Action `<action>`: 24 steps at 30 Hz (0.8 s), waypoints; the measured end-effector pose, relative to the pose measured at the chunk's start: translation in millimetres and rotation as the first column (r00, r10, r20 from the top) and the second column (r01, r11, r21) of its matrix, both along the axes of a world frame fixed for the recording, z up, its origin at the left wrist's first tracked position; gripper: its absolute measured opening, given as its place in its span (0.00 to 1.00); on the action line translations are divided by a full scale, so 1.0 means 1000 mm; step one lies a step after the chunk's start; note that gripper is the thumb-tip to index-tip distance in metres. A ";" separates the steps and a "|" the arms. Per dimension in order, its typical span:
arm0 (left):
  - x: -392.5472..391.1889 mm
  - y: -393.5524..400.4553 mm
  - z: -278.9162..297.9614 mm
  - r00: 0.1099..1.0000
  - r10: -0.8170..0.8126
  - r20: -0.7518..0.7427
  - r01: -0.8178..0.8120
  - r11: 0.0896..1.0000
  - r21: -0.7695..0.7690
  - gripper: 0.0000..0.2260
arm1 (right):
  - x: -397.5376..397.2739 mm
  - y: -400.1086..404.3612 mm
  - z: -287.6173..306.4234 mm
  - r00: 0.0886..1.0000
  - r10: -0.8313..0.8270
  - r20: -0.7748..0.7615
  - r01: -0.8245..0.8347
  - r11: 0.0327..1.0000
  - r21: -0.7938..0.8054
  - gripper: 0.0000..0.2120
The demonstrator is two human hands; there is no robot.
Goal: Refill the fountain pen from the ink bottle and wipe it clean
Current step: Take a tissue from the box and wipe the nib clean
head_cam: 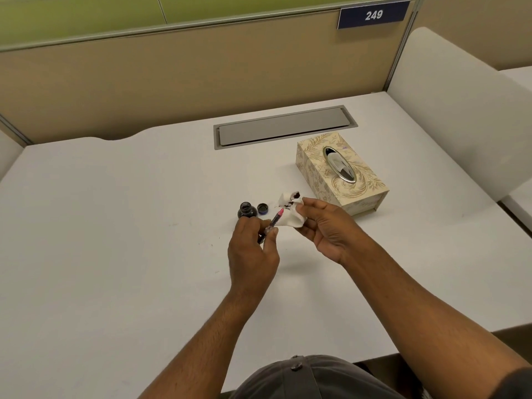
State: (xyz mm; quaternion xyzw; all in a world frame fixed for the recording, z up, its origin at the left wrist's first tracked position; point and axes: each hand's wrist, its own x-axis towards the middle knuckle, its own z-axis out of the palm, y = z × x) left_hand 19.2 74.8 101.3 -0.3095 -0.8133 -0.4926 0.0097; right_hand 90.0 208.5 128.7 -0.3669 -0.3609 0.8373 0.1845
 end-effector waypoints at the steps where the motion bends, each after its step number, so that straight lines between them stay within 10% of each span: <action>1: 0.000 0.000 0.000 1.000 -0.014 -0.002 0.014 1.000 0.001 0.05 | 0.000 -0.001 -0.001 1.000 -0.005 0.027 0.005 1.000 0.015 0.07; 13: -0.006 -0.004 -0.007 0.997 -0.057 -0.055 0.051 0.993 -0.109 0.05 | 0.000 -0.007 -0.001 0.978 0.208 0.008 -0.206 0.967 0.150 0.16; 18: -0.011 -0.004 -0.004 0.991 -0.122 -0.057 0.116 0.989 -0.087 0.06 | 0.002 -0.007 -0.004 0.942 0.267 0.202 -0.330 0.836 0.437 0.12; 24: -0.019 -0.005 0.005 0.980 -0.151 0.126 0.162 0.983 -0.084 0.06 | 0.006 0.002 -0.002 0.944 0.257 0.207 -0.329 0.792 0.515 0.10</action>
